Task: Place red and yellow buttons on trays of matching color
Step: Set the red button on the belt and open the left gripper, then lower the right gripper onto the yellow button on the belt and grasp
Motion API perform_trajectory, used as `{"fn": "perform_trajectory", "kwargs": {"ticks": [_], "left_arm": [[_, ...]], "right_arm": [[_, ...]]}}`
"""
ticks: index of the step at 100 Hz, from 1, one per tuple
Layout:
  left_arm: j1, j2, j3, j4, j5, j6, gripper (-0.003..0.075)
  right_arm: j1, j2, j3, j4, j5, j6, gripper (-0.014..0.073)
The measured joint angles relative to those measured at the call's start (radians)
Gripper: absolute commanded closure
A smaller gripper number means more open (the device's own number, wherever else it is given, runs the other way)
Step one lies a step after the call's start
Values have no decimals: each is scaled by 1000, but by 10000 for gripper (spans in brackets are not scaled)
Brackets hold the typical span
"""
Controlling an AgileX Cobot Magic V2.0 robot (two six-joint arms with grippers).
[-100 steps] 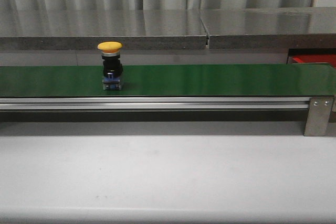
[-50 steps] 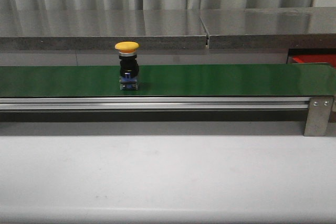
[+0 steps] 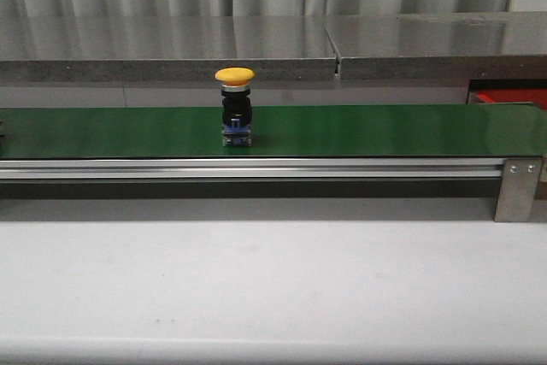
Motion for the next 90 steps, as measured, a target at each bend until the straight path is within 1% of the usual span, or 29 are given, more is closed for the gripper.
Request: {"fn": "perform_trajectory", "kwargs": {"ticks": [17,31,47,59,79,90], "left_arm": [[0,-203,129,0,-2,0,741],[0,-338,196,0,-2,0,741],[0,-435,209,0,-1,0,741],[0,-467,209,0,-1,0,741],[0,-470,209,0,-1,0,741],[0,-470,209,2,-1,0,741]], "right_arm": [[0,0,0,0,-38,0,668],[0,0,0,0,-74,0,668],[0,12,-56,0,22,0,668],[3,100,-123,0,72,9,668],[20,317,-255,0,185,20,668],[20,433,-335,0,218,20,665]]}}
